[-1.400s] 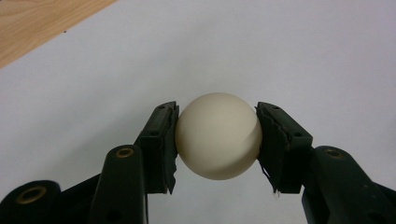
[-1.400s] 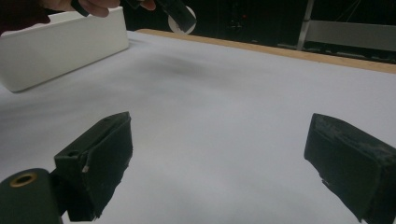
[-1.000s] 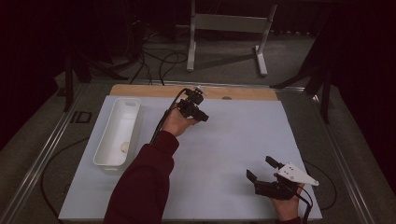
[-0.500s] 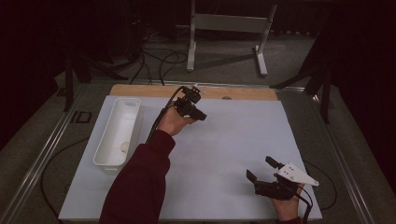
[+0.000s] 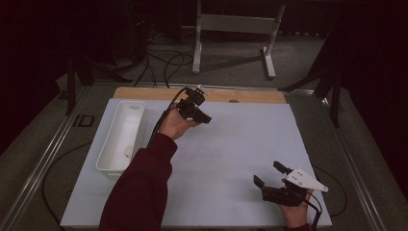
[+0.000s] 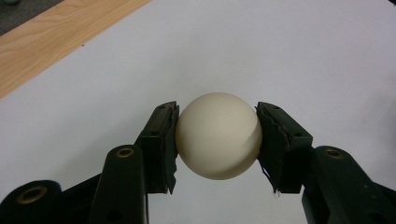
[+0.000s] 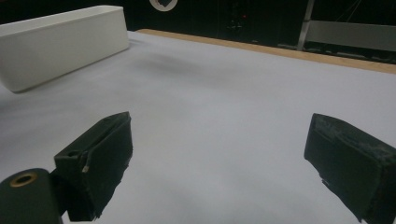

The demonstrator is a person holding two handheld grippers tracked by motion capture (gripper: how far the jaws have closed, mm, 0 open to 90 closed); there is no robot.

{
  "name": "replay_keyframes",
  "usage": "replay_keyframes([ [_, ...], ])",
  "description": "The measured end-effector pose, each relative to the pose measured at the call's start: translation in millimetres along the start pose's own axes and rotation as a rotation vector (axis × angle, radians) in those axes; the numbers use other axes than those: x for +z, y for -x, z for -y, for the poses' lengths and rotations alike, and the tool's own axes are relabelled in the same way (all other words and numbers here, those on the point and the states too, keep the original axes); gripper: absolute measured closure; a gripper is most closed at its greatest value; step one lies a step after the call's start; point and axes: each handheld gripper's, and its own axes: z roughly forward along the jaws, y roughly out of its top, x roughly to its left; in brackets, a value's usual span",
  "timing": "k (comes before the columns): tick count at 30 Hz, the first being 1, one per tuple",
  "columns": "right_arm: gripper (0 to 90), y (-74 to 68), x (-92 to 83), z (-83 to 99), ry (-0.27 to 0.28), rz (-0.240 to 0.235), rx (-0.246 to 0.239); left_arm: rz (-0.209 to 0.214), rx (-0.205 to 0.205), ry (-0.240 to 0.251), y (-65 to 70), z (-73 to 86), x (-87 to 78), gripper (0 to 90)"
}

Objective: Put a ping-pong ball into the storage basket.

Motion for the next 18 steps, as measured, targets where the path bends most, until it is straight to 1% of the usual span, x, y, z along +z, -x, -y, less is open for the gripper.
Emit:
replay_keyframes([
  [2,7.5,0.1,0.1,0.1,0.001,0.001,-0.002,-0.004,0.007,-0.002,-0.3,0.3,-1.6,51.2],
  [10,7.5,0.1,0.3,0.3,-0.003,0.000,-0.003,-0.009,0.012,0.007,-2.1,1.4,-8.5,51.2],
  [18,7.5,0.0,0.3,0.4,-0.003,0.002,-0.001,-0.018,0.024,0.002,-2.6,2.0,-13.9,51.2],
])
